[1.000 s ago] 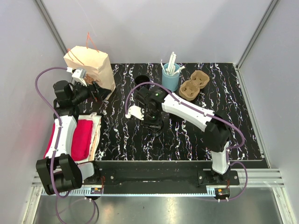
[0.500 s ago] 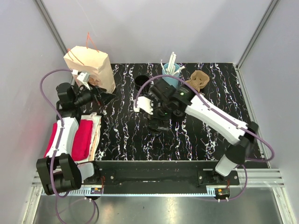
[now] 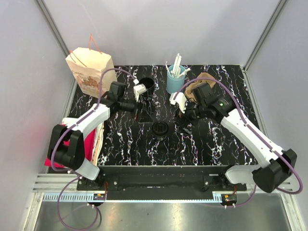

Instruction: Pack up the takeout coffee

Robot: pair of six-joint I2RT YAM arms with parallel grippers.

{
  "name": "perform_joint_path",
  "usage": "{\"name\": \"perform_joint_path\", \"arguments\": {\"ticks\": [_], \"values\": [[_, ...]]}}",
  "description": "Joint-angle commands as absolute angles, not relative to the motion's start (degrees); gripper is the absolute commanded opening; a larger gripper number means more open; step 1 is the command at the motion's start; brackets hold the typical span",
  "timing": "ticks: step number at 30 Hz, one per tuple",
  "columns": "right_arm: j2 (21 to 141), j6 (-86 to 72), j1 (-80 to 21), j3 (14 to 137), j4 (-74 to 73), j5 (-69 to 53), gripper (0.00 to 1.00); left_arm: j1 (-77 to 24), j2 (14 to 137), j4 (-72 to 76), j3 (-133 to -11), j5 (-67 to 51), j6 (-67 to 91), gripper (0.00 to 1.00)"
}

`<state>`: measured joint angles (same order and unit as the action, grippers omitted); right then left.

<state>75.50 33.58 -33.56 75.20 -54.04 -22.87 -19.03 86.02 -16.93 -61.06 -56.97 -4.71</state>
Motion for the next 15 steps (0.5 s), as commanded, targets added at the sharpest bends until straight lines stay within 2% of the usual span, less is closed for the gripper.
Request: {"name": "perform_joint_path", "arguments": {"ticks": [1,15], "values": [[71.2,31.03,-31.29,71.73,-47.73,-28.56,1.0,-22.85,88.32,-18.54,-63.54,-53.8,-7.56,0.99],[68.47,29.79,-28.83,65.66,-45.27,-31.55,1.0,-24.79,98.87,-19.16,-67.41,-57.92,-6.06,0.99]]}}
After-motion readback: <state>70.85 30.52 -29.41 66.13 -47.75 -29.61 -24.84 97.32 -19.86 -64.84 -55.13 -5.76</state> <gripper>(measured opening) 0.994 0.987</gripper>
